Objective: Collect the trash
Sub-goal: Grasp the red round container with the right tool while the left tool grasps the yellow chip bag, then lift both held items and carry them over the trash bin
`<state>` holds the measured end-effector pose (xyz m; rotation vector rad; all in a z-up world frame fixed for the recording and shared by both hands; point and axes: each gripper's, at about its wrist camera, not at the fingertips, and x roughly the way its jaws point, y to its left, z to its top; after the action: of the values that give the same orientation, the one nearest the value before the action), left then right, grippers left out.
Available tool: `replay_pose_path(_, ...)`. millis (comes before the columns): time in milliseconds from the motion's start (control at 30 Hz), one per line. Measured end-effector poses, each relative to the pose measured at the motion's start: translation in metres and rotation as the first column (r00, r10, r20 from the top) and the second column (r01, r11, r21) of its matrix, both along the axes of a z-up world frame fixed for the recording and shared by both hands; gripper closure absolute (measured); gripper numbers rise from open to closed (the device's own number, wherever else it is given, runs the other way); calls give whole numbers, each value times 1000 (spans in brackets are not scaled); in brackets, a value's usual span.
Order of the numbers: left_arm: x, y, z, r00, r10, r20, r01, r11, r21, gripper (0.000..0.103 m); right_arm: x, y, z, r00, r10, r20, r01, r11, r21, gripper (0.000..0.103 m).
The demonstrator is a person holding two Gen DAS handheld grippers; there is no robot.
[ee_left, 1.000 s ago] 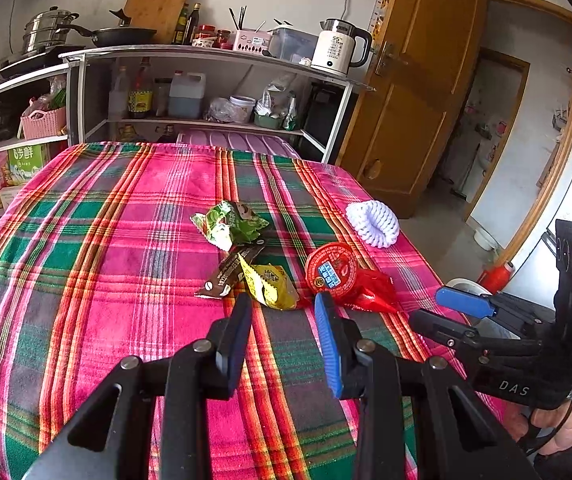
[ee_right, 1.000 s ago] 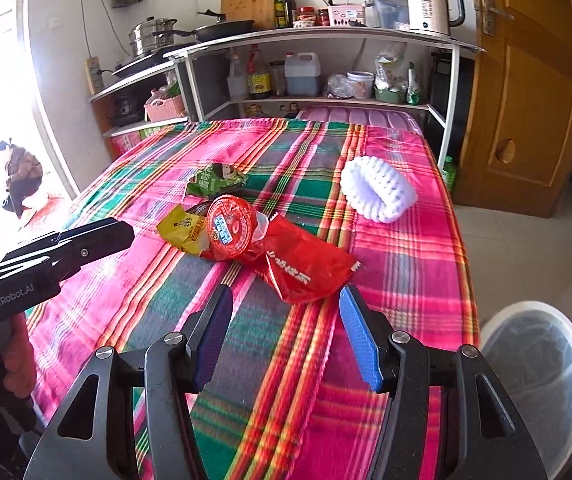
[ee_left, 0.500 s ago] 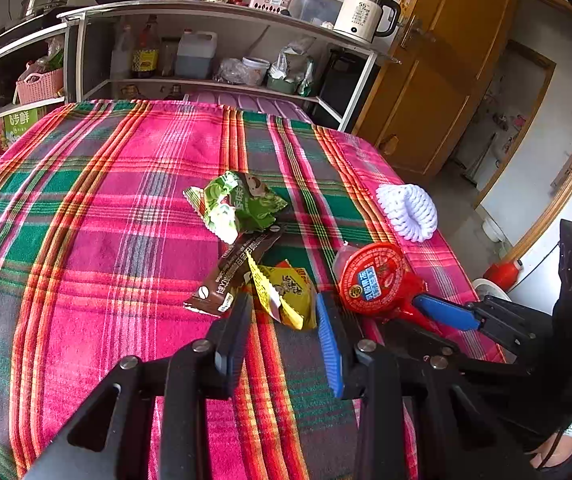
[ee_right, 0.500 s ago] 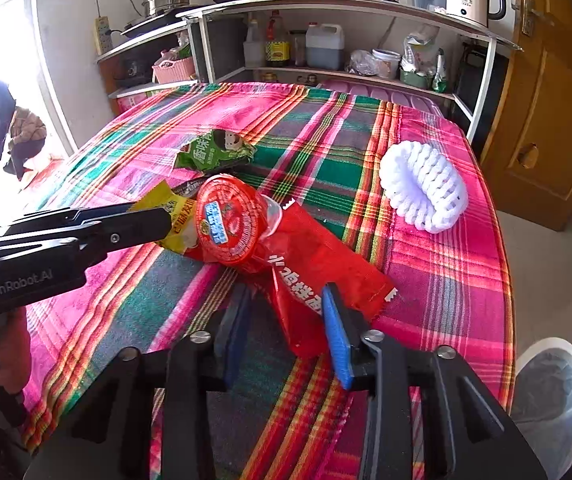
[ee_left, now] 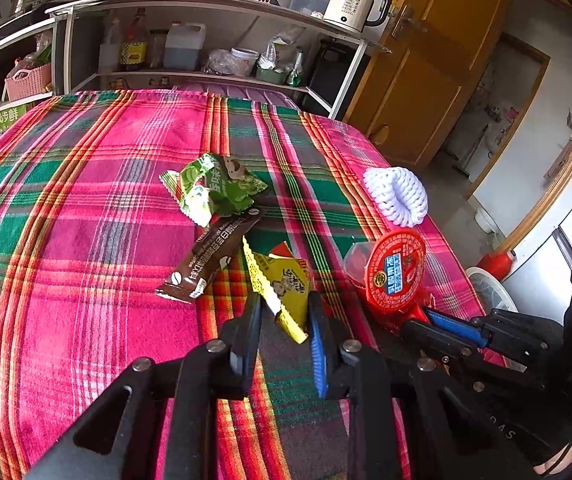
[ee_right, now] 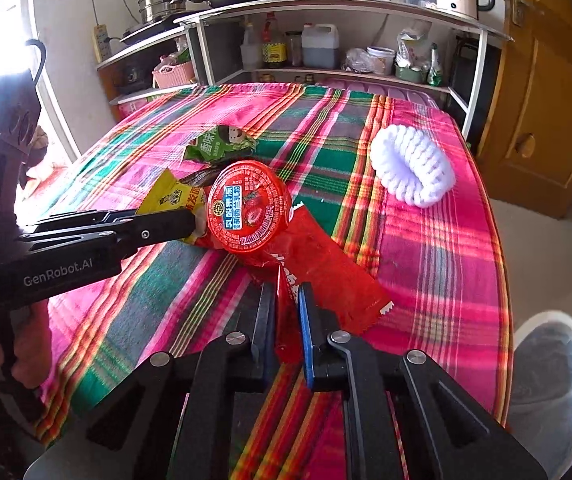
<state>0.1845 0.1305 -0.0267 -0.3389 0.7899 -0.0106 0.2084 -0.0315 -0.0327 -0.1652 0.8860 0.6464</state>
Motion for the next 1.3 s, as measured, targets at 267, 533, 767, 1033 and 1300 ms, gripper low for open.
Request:
replay_pose_path(267,-21,-9,14,999,-13,41,13,1000,5,80,-23,-21,9,999,-3,-47,7,996,86,93)
replay_pose_path(533,-39,-16,24,998,-12,64,11,1000,15,80,-50,-26,16,999,23,-26,-21,997,72,93)
replay_pose_path(767,-52,-18,23,998,-7,60,6,1000,16,80,-68,-28,8,996,74,-39,-74,997,14,91)
replay_pose_path(1033,-62,-10,22,998,17,63,-17,1000,8,80,-73,-25,21,996,89,-8,-89,993,73,52)
replay_pose_path(1300,-73,11,17,997,57,60,-57,998,-8,80,-61,-1,14,995,98,-29,-95,993,72,52)
